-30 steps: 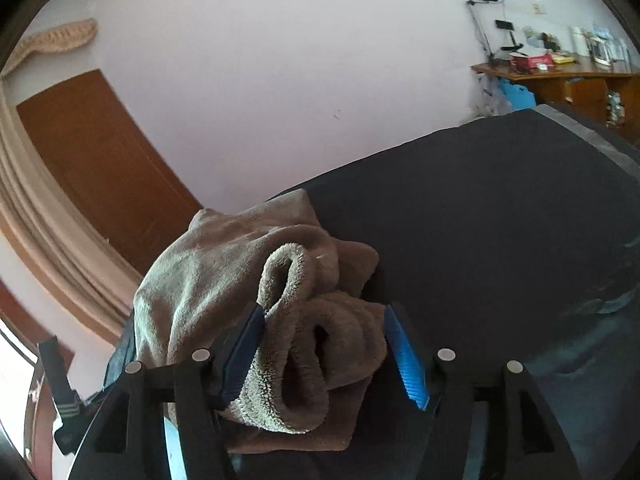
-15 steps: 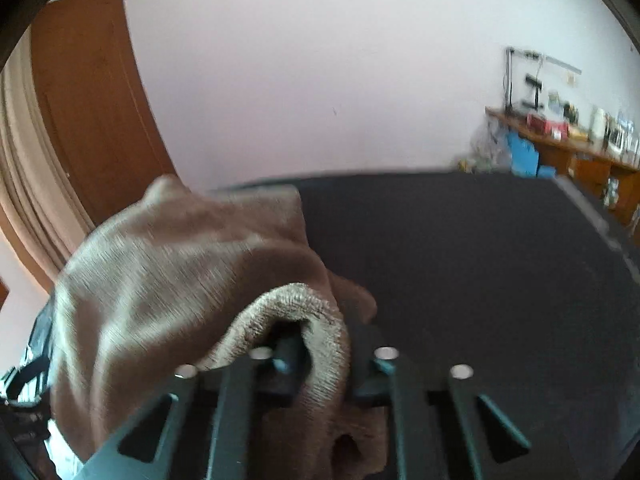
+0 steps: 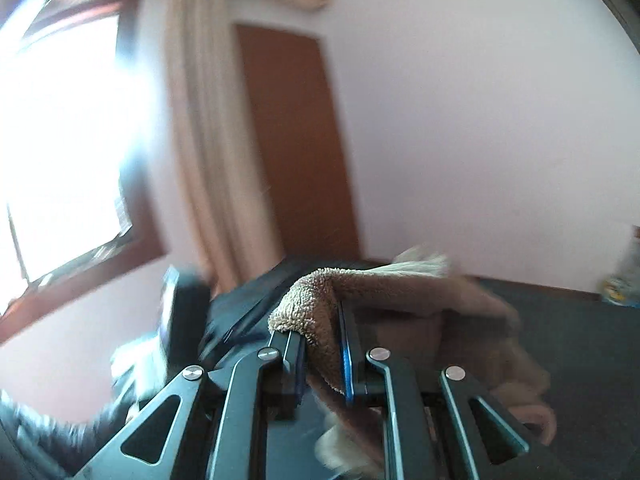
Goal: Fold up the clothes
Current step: 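Bring the left gripper to the blanket and close it on another edge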
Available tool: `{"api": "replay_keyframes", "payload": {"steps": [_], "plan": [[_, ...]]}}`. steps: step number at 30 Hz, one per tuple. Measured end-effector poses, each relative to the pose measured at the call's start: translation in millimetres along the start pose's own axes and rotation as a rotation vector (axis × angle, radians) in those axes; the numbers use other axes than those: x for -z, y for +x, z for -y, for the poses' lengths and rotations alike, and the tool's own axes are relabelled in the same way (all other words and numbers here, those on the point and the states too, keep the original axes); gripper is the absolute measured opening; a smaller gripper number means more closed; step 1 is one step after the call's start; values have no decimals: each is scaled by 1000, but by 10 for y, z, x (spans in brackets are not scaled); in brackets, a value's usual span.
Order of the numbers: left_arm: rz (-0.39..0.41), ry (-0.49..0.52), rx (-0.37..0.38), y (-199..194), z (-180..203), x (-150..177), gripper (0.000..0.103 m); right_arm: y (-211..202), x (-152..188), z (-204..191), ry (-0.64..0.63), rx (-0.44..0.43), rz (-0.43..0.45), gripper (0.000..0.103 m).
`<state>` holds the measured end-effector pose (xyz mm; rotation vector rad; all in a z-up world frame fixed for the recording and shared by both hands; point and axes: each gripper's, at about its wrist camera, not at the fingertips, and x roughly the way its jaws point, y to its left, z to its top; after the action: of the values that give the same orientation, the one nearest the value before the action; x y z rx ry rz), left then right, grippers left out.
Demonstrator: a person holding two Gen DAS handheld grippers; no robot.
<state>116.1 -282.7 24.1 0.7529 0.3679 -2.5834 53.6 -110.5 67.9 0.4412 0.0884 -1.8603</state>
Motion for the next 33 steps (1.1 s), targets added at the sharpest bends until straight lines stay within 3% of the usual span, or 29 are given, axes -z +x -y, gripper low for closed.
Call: {"api": "replay_keyframes", "payload": {"steps": [5,9,13,17,20,24,27,33], "plan": [[-21,-32,-19,-176,-435,143,103,95,333,-248,-13,-157,-97,14],[-89,-160,86,-241,-825,196,103,216,608,-354,-18,-261,-179,15],[-124,-209,183,-364,-818,127,103,377,902,-509,-55,-306,-254,15],[-110,-87,179,-517,-555,71,103,432,1103,-630,-89,-293,-283,15],[-113,78,149,-620,-232,122,103,457,1215,-665,-98,-272,-296,15],[-128,281,39,-553,136,292,103,485,1268,-598,-67,-242,-308,15],[-159,359,-27,-432,296,381,103,483,1293,-545,-48,-222,-319,15],[-187,393,4,-353,481,438,103,293,1415,-413,-29,-173,-354,23]]}}
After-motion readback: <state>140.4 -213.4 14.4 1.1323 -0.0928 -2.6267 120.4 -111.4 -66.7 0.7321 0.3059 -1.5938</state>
